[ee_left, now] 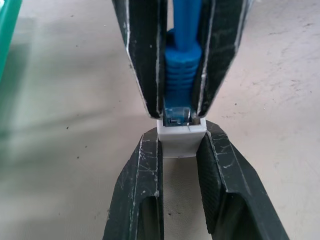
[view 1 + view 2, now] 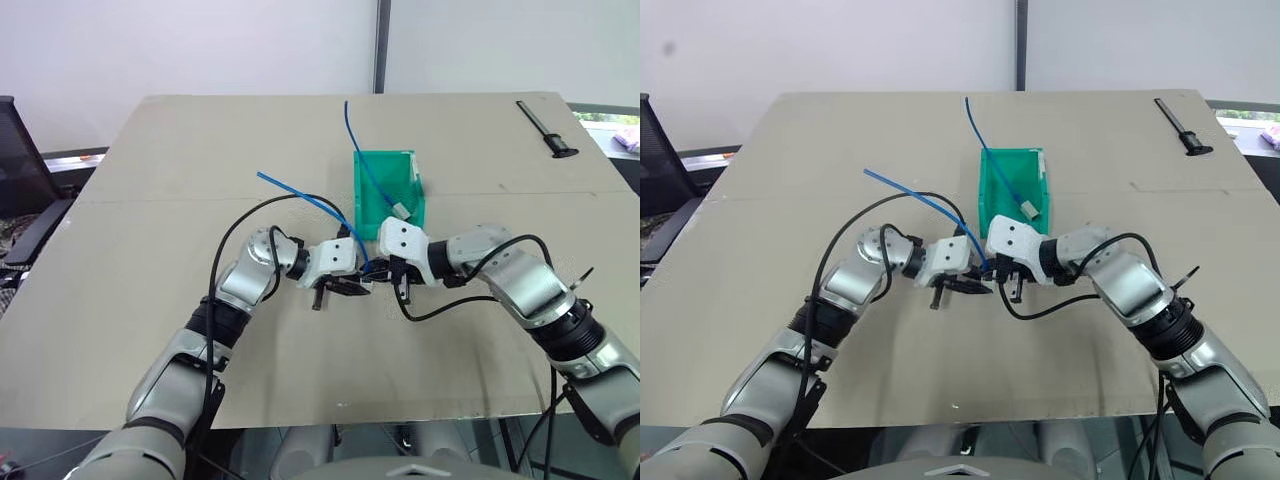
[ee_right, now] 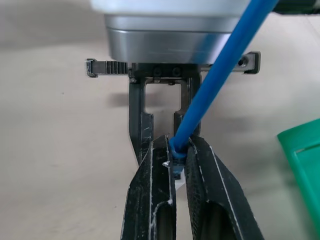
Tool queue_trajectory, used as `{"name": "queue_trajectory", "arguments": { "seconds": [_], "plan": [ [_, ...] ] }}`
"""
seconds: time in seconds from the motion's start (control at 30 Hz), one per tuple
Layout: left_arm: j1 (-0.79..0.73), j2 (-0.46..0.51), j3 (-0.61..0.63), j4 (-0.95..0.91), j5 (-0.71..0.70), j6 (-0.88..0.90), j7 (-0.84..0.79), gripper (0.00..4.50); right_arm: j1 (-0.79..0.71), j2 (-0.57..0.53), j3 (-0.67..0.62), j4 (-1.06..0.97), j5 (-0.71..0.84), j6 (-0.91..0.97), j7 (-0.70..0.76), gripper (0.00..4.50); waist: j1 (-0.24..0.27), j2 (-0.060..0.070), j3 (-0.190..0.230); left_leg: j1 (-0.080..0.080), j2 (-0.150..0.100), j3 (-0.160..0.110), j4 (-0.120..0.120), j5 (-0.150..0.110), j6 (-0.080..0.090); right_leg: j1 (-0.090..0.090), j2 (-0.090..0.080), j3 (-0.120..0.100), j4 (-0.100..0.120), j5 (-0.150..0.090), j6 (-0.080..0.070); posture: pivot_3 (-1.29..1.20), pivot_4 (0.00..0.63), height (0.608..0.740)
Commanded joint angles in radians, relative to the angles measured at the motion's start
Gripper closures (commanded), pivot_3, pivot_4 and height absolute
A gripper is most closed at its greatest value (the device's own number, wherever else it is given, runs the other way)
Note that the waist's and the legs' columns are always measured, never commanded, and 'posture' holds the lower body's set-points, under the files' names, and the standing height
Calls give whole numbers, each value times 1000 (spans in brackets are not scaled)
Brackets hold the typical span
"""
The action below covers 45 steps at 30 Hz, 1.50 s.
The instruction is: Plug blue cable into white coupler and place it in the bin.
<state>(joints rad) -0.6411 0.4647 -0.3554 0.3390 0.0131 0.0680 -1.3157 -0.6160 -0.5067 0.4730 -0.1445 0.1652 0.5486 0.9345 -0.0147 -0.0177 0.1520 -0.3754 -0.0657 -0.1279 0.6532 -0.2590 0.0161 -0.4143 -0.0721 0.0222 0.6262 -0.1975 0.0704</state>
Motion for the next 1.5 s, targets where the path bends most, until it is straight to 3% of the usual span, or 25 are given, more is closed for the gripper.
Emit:
{"name": "queue_trajectory", "arguments": {
  "seconds": [0.03,0.27,0.3,0.47,0.57,0.67,0.93,0.97,1.0,1.1,1.2,1.33,1.5],
  "plan": [
    [12,-5,26,-86,-46,41,15,4148,63,51,-158,-6,39,-48,-113,3502,0,1,1,0,0,-2,0,0,0,0,0,0,0,0,0,0,150,740],
    [41,20,104,-203,-148,244,51,4148,166,14,-396,-370,213,68,-164,238,1,2,2,-5,0,-3,0,1,-3,-5,-1,1,1,1,0,0,150,740],
    [43,22,123,-227,-167,289,69,4148,200,-6,-426,-432,227,79,-171,79,2,2,2,-6,0,-4,-1,1,-3,-6,-1,0,0,1,0,0,150,740],
    [7,-6,234,-355,-316,626,181,4148,382,-66,-531,-612,159,88,-297,79,5,1,3,-8,0,-3,-1,0,-1,-7,-1,0,0,1,0,0,150,740],
    [-111,-55,304,-357,-377,918,325,4148,544,-68,-594,-731,104,136,-400,79,9,0,3,-8,0,-5,0,0,-1,-6,-1,-3,0,1,1,0,150,740],
    [-228,-119,360,-302,-419,1088,433,4148,654,-35,-620,-801,74,170,-482,79,9,0,4,-4,0,-4,1,0,-1,-2,-1,-3,0,-2,5,0,150,740],
    [-512,-261,316,114,-287,1050,693,4148,752,34,-592,-896,41,213,-605,79,0,0,3,-3,-1,-2,0,2,-4,-2,0,0,0,-2,5,0,150,740],
    [-555,-272,315,179,-277,1027,705,3147,760,37,-590,-900,36,209,-614,0,0,0,3,-3,-1,-2,0,2,-4,-2,0,0,0,-2,5,0,150,740],
    [-586,-280,315,224,-272,1009,711,2882,765,39,-588,-902,33,205,-621,0,1,0,4,-3,-1,-2,0,2,-4,-2,0,0,0,-2,5,0,150,740],
    [-649,-273,328,282,-278,1015,707,1203,778,43,-586,-903,31,190,-635,0,1,0,4,-5,-1,-1,0,2,-5,-4,0,0,0,-1,3,0,150,740],
    [-654,-244,340,254,-306,1094,687,27,789,44,-582,-903,27,183,-642,0,0,0,4,-5,-1,2,-1,2,-6,-4,0,0,-1,0,2,0,150,740],
    [-542,-176,394,-6,-433,1231,621,27,789,46,-588,-879,39,166,-631,0,-5,0,4,-4,0,3,-1,2,-6,-5,0,2,0,0,2,0,150,740],
    [-229,-97,441,-382,-513,1030,535,27,799,47,-632,-811,71,99,-586,0,-4,1,4,-3,2,3,-2,3,-6,-6,-1,5,0,0,1,0,150,740]
  ]
}}
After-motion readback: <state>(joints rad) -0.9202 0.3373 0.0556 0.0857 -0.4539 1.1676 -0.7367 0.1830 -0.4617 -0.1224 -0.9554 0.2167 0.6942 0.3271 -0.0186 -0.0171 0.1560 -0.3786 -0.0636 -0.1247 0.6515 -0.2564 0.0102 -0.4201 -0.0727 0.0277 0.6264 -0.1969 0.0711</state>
